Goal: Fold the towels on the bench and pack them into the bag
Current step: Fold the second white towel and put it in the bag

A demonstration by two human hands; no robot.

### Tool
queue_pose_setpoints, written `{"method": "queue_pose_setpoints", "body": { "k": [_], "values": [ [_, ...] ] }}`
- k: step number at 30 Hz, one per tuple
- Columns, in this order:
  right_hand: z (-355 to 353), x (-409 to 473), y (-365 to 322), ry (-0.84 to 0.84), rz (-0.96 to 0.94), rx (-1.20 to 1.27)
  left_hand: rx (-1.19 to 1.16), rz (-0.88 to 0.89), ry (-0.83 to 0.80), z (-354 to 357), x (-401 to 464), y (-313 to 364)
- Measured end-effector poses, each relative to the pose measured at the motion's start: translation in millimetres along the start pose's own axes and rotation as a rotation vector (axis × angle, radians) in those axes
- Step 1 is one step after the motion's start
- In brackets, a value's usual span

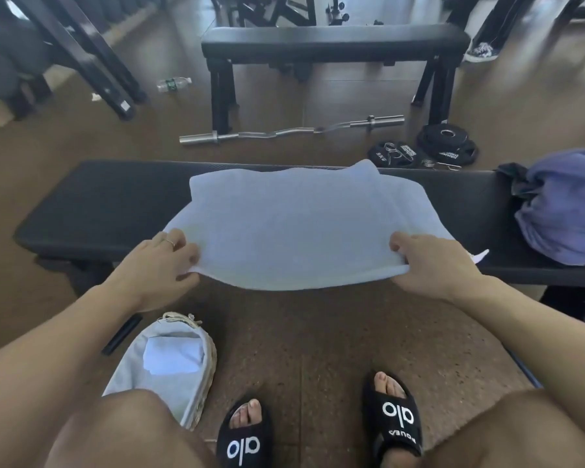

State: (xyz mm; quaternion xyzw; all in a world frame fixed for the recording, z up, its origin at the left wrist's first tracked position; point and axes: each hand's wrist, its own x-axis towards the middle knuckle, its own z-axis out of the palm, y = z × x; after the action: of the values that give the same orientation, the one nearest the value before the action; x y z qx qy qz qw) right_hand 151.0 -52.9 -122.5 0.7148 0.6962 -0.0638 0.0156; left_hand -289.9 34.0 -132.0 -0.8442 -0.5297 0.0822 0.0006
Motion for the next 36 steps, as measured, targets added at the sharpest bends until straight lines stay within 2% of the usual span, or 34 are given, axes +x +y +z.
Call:
{"method": "queue_pose_setpoints", "body": {
  "k": [3,5,6,9,11,13,17,23,30,33,36],
  "values": [
    [-10,3,-7,-0.098,-0.028,0.205,-0.26,-0.092,-0.003,-11,7,8],
    [-11,7,-14,-0.125,-0.054,0.315,-0.351,-0.127,0.021,-20,19,17],
    [-9,11,-16,-0.076,-0.054,0.353,-0.37,-0.137,0.02,-23,27,23],
    [-6,35,-18,0.254,0.031,0.39,-0.345,-0.149,-0.025,-25,57,38],
    [-7,57,-12,0.316,0.128,0.334,-0.335,-0.151,-0.074,-21,76,46],
    [-7,79,-3,0.243,0.183,0.248,-0.349,-0.164,-0.124,-15,92,54],
    [-1,115,13,0.1,0.205,0.24,-0.289,-0.229,-0.158,-5,118,51],
    [27,137,32,0.1,0.129,0.161,-0.212,-0.23,-0.113,10,145,10],
    [29,146,41,0.056,0.4,0.108,-0.144,-0.233,-0.13,13,168,-19],
    [29,145,29,0.13,0.294,0.043,-0.151,-0.23,-0.072,3,171,5],
    [33,145,14,0.058,0.179,0.058,-0.22,-0.111,0.041,-6,166,61]
  ]
}}
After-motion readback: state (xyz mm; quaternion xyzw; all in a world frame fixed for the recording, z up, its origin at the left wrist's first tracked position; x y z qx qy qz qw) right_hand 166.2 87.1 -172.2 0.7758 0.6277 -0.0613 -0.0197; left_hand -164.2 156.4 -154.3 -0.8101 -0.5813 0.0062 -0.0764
